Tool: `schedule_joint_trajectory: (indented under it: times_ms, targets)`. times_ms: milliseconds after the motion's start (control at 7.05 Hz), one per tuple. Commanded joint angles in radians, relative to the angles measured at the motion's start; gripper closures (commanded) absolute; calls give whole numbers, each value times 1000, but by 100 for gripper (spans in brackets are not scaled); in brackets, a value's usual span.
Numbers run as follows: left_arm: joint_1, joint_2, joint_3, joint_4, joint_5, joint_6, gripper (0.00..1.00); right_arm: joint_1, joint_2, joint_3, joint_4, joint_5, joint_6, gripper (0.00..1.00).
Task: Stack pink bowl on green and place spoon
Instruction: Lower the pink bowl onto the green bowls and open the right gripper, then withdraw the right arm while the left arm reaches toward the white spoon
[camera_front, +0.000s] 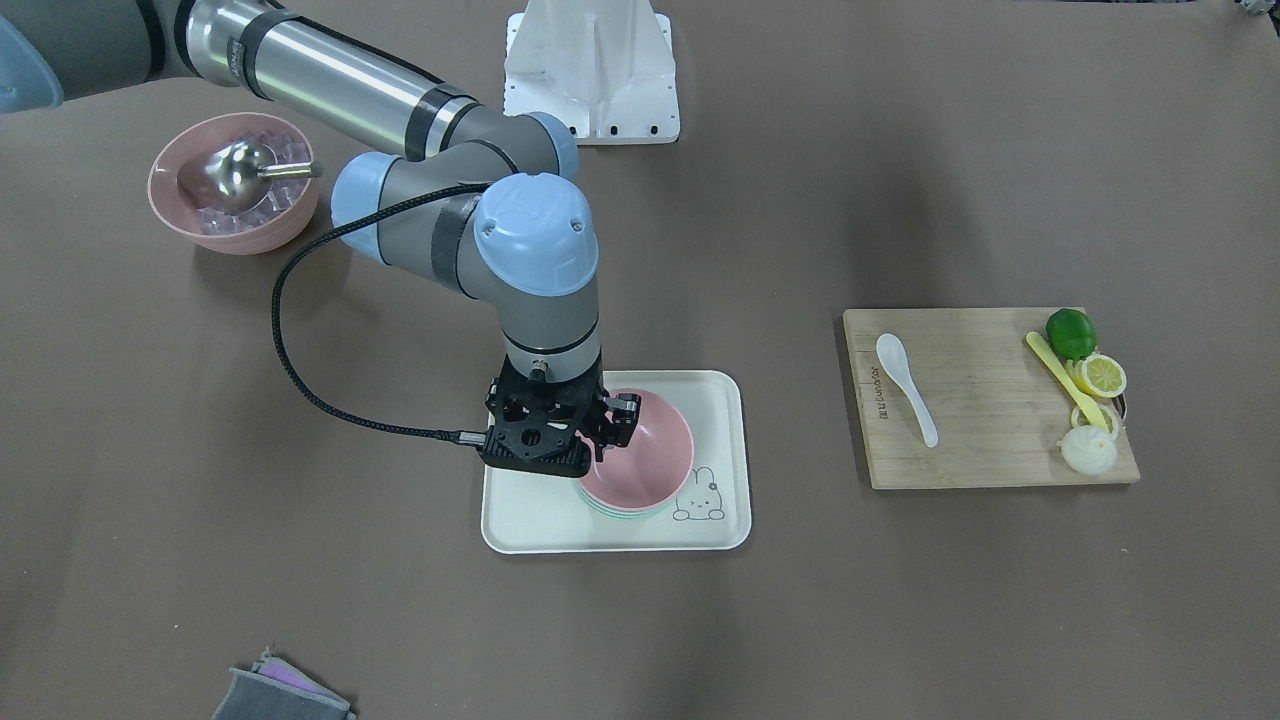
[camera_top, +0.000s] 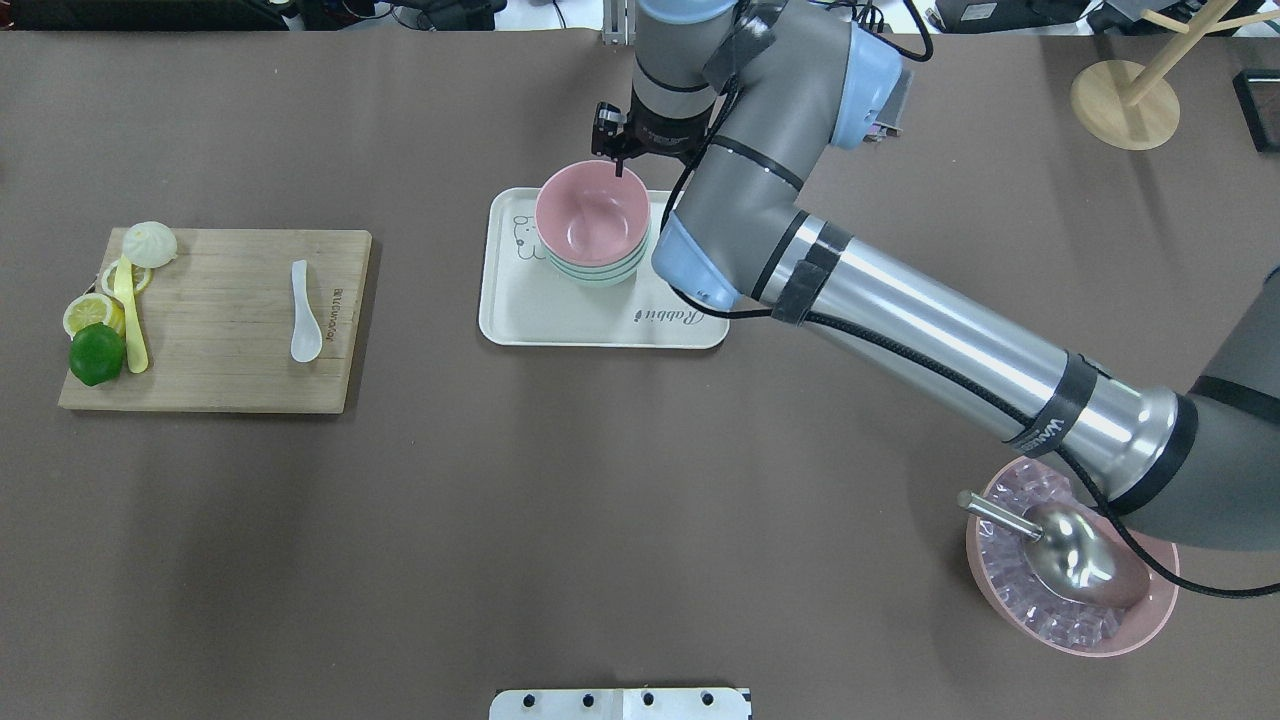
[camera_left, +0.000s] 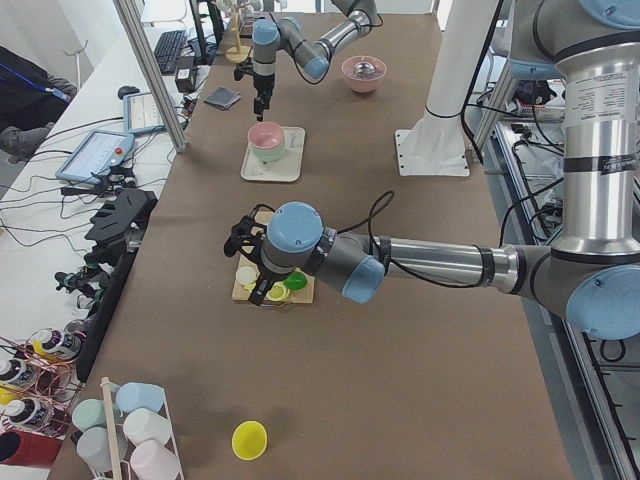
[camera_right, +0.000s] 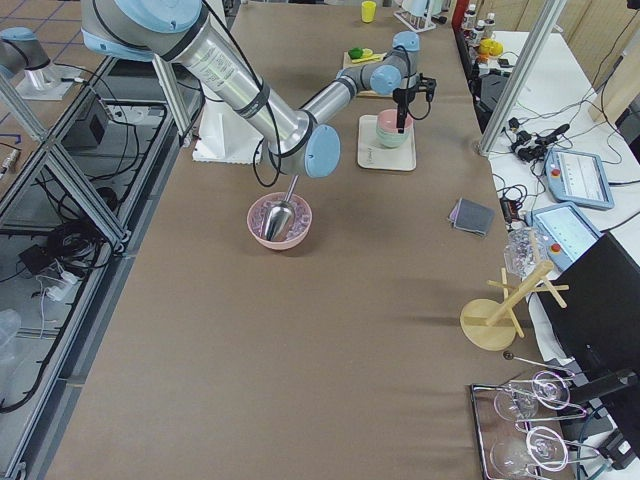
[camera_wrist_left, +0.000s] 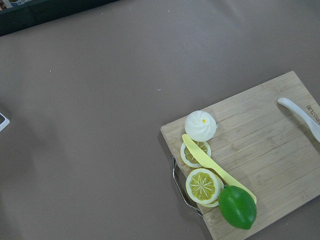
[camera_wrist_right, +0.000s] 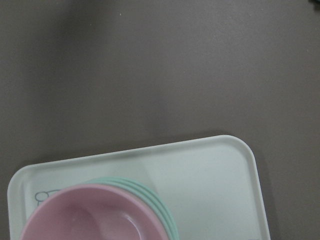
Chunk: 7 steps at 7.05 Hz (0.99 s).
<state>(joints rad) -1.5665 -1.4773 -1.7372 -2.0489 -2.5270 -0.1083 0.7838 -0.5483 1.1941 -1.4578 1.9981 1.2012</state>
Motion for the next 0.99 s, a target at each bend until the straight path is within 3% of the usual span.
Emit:
schedule_joint_trajectory:
  times_ms: [0, 284, 568, 851]
  targets:
    - [95, -1, 4, -98, 13, -326, 2, 89, -19, 25, -7, 72, -95, 0]
    - [240, -37, -11, -163, 210, -579, 2, 193, -211, 164, -7, 112, -386, 0]
    - [385, -95, -13, -174, 343, -788, 2, 318, -348, 209, -6, 216, -614, 0]
    - [631, -197, 7, -162, 591, -1029, 2, 458, -525, 286, -6, 294, -815, 0]
